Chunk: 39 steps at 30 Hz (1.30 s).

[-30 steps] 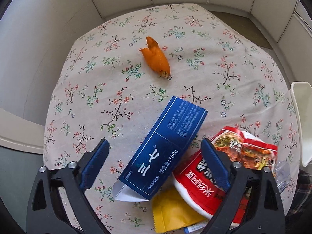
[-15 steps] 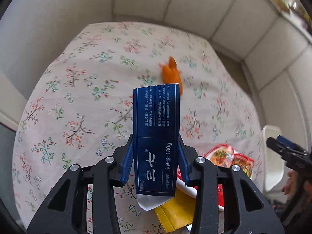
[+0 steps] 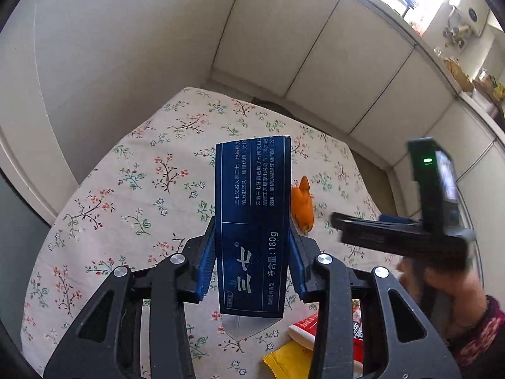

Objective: Collect trash
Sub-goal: 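Grasp the blue toothpaste box with the left gripper while the right gripper grasps an orange peel, then carry the blue box and orange peel with both grippers over the white bin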

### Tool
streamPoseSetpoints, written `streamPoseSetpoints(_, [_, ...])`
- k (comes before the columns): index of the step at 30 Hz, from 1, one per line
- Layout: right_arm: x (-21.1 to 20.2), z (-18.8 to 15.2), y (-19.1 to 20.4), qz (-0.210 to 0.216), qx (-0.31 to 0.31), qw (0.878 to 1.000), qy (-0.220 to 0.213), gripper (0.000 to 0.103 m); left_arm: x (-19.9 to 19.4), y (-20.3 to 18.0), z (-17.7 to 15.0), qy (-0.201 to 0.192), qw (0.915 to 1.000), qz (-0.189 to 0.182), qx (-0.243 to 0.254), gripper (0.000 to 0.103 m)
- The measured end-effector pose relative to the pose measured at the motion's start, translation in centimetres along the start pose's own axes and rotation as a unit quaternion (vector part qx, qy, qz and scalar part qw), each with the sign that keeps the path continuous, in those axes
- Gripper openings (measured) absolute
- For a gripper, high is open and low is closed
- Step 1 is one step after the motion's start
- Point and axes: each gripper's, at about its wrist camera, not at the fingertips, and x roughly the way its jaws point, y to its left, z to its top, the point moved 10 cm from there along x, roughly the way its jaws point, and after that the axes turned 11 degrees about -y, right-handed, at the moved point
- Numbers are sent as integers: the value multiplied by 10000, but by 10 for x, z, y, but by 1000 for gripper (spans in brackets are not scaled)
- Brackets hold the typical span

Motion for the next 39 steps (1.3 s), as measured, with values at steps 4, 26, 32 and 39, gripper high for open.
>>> streamPoseSetpoints(4, [24, 5, 20, -109, -167, 9997, 103, 96, -3, 9, 6, 41, 9991, -168, -394, 38])
streamPoseSetpoints(26, [68, 5, 39, 320, 65, 9989, 333, 26, -3, 23, 9, 133, 9965, -295, -765, 38])
streamPoseSetpoints(32, [49, 3, 45, 323, 56, 9993, 162, 22, -1, 21, 9, 154, 9965, -332, -747, 38])
streamPoseSetpoints(39, [15, 4, 36, 270, 39, 9995, -149, 22, 0, 17, 9, 158, 9967, -345, -721, 38])
